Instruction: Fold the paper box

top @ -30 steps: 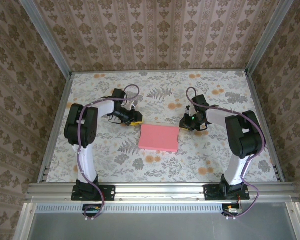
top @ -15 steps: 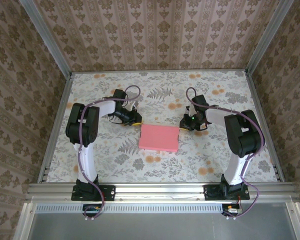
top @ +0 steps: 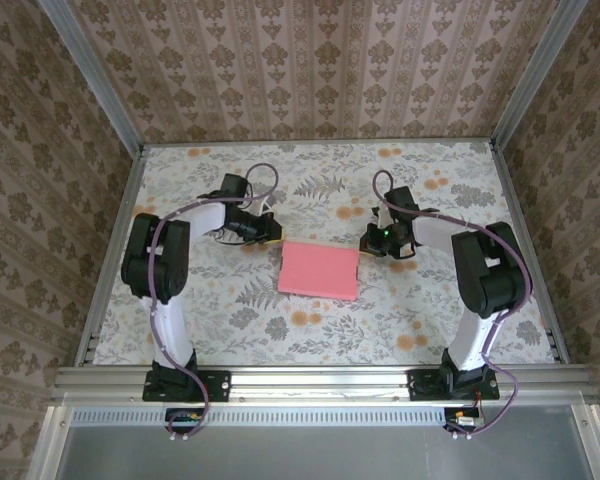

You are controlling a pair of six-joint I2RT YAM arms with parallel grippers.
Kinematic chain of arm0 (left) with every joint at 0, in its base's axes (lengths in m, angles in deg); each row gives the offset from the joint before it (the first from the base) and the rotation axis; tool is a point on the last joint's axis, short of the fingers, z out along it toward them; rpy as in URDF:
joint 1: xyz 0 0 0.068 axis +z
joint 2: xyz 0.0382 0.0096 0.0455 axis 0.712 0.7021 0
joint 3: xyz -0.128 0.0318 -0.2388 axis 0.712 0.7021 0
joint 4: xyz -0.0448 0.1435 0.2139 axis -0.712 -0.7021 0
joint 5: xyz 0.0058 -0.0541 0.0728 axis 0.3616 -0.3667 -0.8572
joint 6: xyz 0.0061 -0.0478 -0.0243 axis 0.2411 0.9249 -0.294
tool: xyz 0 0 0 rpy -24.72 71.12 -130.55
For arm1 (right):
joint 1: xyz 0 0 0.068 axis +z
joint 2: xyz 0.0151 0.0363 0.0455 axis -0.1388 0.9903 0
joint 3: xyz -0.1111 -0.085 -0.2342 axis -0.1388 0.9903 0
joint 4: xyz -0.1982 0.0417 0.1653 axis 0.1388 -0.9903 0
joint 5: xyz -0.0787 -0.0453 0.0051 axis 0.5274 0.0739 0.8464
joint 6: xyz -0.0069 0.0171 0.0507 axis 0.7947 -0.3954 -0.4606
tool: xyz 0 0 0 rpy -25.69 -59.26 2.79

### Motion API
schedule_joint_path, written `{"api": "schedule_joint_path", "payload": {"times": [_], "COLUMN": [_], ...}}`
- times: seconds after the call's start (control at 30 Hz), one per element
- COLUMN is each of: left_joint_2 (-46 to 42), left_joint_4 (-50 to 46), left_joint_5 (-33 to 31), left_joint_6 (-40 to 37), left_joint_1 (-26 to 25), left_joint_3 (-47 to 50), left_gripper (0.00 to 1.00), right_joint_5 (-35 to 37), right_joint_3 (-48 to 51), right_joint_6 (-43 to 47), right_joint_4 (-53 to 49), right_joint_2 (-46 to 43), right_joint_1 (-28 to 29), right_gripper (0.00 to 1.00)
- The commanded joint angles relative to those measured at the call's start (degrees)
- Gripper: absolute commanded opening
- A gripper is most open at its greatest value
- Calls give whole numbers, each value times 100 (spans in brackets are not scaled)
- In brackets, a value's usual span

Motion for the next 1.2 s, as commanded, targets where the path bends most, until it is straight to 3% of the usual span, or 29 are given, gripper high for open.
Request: {"api": "schedule_joint_path", "payload": {"times": [0.0, 0.43, 0.77, 1.17], "left_joint_2": [-464, -1373, -2098, -2984], "left_joint_4": [732, 2421, 4907, 5579], "left_joint_5": [211, -333, -944, -1662], "left_joint_6": [228, 496, 417, -298], "left_joint_1": [-46, -189, -457, -731], "left_joint_3": [289, 1136, 2652, 3541], "left_gripper": [5, 7, 5, 5], "right_joint_5": [-8, 575, 1750, 2767], "right_joint_3": [181, 709, 1546, 2196], "right_joint_6": [9, 364, 569, 663], "right_joint_4": [345, 1510, 2542, 2746], "right_joint_2": [-449, -1452, -2207, -3354], "right_joint_1": [0, 161, 855, 1289], "right_gripper": [4, 4, 3, 3]}}
